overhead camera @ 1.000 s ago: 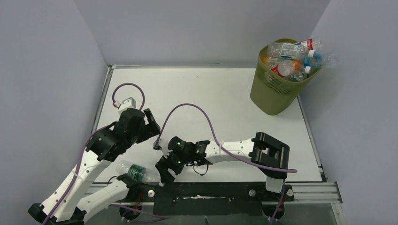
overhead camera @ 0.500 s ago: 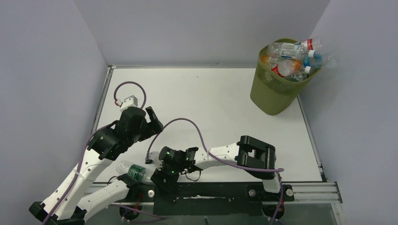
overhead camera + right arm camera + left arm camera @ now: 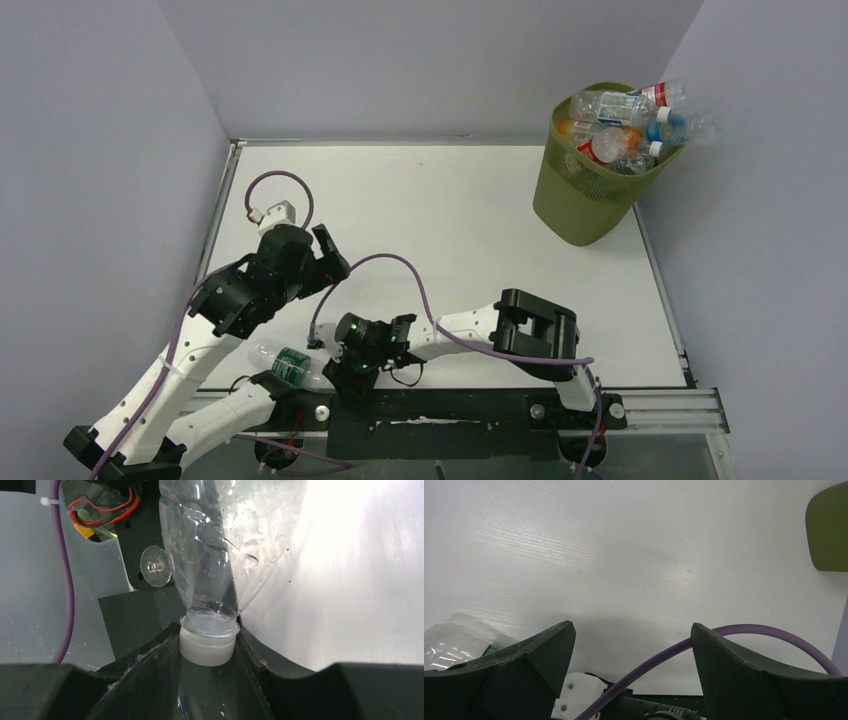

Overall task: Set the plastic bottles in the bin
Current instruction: Pick up the plastic bottle at the center of the board.

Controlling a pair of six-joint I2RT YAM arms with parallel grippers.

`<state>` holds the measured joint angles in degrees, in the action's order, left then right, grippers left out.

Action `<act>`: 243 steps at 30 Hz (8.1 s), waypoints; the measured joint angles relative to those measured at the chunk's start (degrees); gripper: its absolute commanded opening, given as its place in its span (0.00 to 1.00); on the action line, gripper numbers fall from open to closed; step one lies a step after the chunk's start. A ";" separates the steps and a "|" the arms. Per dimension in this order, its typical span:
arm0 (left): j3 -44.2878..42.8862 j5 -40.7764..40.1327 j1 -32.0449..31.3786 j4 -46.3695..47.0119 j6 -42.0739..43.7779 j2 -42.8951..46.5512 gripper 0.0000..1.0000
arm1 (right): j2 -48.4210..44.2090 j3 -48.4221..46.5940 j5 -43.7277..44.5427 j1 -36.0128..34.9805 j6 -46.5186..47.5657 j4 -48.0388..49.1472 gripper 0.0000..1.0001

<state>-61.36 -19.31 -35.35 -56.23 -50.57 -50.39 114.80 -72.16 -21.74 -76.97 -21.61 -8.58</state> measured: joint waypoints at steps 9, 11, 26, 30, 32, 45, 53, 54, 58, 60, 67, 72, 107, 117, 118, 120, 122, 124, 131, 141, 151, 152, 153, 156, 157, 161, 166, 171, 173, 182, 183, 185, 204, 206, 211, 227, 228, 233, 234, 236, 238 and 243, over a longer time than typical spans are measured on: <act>-0.44 1.11 0.00 0.96 0.15 -0.28 0.88 | -2.89 3.80 3.41 -0.02 -1.51 1.66 0.27; -0.44 1.55 0.00 1.22 0.17 -0.44 0.87 | -4.87 5.75 5.22 0.35 -1.49 1.60 0.27; 1.05 5.64 0.26 4.00 1.18 -2.23 0.87 | -25.73 21.99 17.75 5.22 -4.39 -2.25 0.30; 2.23 6.84 0.33 5.25 1.66 -3.78 0.87 | -30.93 25.79 19.80 5.60 -6.08 -3.08 0.31; 2.75 7.54 0.48 6.14 1.77 -4.57 0.87 | -32.87 27.21 20.57 5.81 -6.80 -3.54 0.31; 6.60 16.61 0.85 13.53 4.11 -9.84 0.91 | -41.75 32.54 22.99 8.74 -9.16 -5.03 0.33; 6.73 20.13 0.85 15.39 4.24 -12.04 0.92 | -44.44 31.61 24.39 11.50 -8.22 -6.62 0.33; 6.84 20.28 0.87 15.43 4.24 -12.11 0.92 | -44.44 31.04 24.48 11.76 -7.85 -7.08 0.33; 8.02 21.00 0.94 15.96 3.32 -12.09 0.92 | -44.39 28.59 24.59 12.11 -6.88 -7.87 0.33; 8.74 21.22 0.96 16.35 2.47 -12.09 0.92 | -44.17 27.56 24.59 12.11 -6.56 -7.98 0.33; 11.98 21.31 1.53 19.15 -2.05 -10.64 0.92 | -43.06 26.40 24.30 12.11 -5.99 -8.00 0.34; 13.42 21.33 2.95 21.14 -5.46 -8.28 0.92 | -42.93 26.38 24.09 12.00 -6.01 -7.96 0.34; 11.43 25.49 5.53 25.49 -0.28 -9.81 0.92 | -44.59 25.88 22.56 12.11 -6.95 -8.11 0.35; 14.88 27.69 6.23 29.51 -9.09 -10.78 0.92 | -44.59 25.88 22.12 12.11 -6.67 -7.76 0.35; 14.97 27.78 6.25 29.62 -9.46 -10.95 0.92 | -44.59 25.88 22.12 12.11 -6.60 -7.76 0.35; 15.34 28.24 6.27 30.10 -10.88 -11.37 0.92 | -44.59 25.86 22.10 12.11 -6.34 -7.76 0.35; 15.78 28.65 6.38 30.62 -12.20 -11.56 0.92 | -44.59 25.75 22.10 12.11 -6.16 -7.76 0.35; 16.20 28.98 6.58 30.99 -13.38 -11.56 0.92 | -44.59 25.46 22.10 12.11 -5.99 -7.76 0.35; 17.46 30.10 7.13 33.11 -16.59 -11.56 0.92 | -44.59 24.59 21.99 12.11 -5.81 -7.69 0.35; 18.84 30.51 8.04 34.05 -17.94 -11.54 0.57 | -44.37 24.15 21.94 12.04 -5.81 -7.58 0.35; 19.80 31.65 8.46 36.15 -18.32 -11.54 0.41 | -44.37 24.13 22.12 12.02 -5.77 -7.54 0.49; 19.80 31.65 8.48 36.17 -18.29 -11.54 0.40 | -44.37 24.13 22.14 12.02 -5.77 -7.56 0.52; 19.82 31.65 8.55 36.24 -18.29 -11.54 0.40 | -44.37 24.13 22.14 12.02 -5.81 -7.56 0.54; 19.87 31.69 8.85 36.41 -18.45 -11.54 0.39 | -44.37 24.11 22.18 12.02 -5.73 -7.56 0.63; 19.87 31.69 8.94 36.48 -18.53 -11.54 0.39 | -44.37 24.11 22.21 12.02 -5.73 -7.56 0.66; 19.87 32.04 9.22 37.24 -19.54 -11.56 0.39 | -44.37 23.78 22.40 12.02 -5.66 -7.72 0.74; 19.91 32.85 9.22 39.32 -20.96 -11.87 0.39 | -44.41 23.12 23.23 12.02 -5.66 -8.31 0.84; 20.22 33.51 9.27 41.64 -22.67 -12.63 0.38 | -44.98 22.86 25.07 12.07 -5.88 -9.20 0.90; 20.31 33.62 9.27 42.38 -23.32 -12.87 0.39 | -45.72 22.86 26.01 12.13 -6.03 -9.60 0.93; 20.59 34.51 10.01 46.42 -26.67 -13.33 0.39 | -49.70 22.64 31.69 16.90 -8.57 -11.93 0.98; 20.65 34.53 10.12 46.84 -27.10 -13.33 0.39 | -50.34 22.64 31.85 18.08 -8.94 -11.96 0.98; 20.81 34.51 10.40 48.98 -29.31 -13.40 0.39 | -52.11 22.64 31.10 20.79 -9.57 -11.85 0.98; 26.23 36.76 12.17 60.89 -40.92 -14.38 0.42 | -62.36 26.43 32.28 28.15 -13.62 -4.92 0.93; 27.06 37.13 12.17 61.96 -42.75 -14.56 0.42 | -62.47 26.43 32.35 28.98 -13.62 -3.45 0.88; 29.46 38.07 12.17 65.96 -48.98 -15.58 0.43 | -61.13 26.43 31.36 29.90 -13.73 -0.70 0.81; 32.09 38.69 12.17 69.75 -60.70 -17.53 0.47 | -58.27 28.44 24.41 30.12 -14.51 7.91 0.68; 32.09 38.69 12.17 69.75 -60.89 -17.70 0.47 | -57.90 28.44 24.00 30.12 -14.51 8.20 0.68; 32.09 38.84 12.17 69.75 -61.35 -18.18 0.47 | -56.89 28.46 22.32 30.12 -14.67 9.18 0.64; 32.09 38.86 12.17 69.77 -61.35 -18.23 0.47 | -56.83 28.46 22.05 30.12 -14.69 9.31 0.63; 32.09 38.88 12.17 69.77 -61.35 -18.43 0.47 | -56.74 28.46 21.55 30.12 -14.71 9.57 0.61; 32.09 38.88 12.17 69.77 -61.33 -18.56 0.47 | -56.52 28.46 21.05 30.12 -14.71 10.05 0.59; 32.09 38.93 12.17 69.77 -61.33 -18.75 0.47 | -55.23 28.46 19.96 30.12 -14.80 10.71 0.54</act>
<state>-29.28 19.62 -23.18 13.54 -111.90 -69.14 59.57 -43.70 -1.78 -46.85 -36.40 2.13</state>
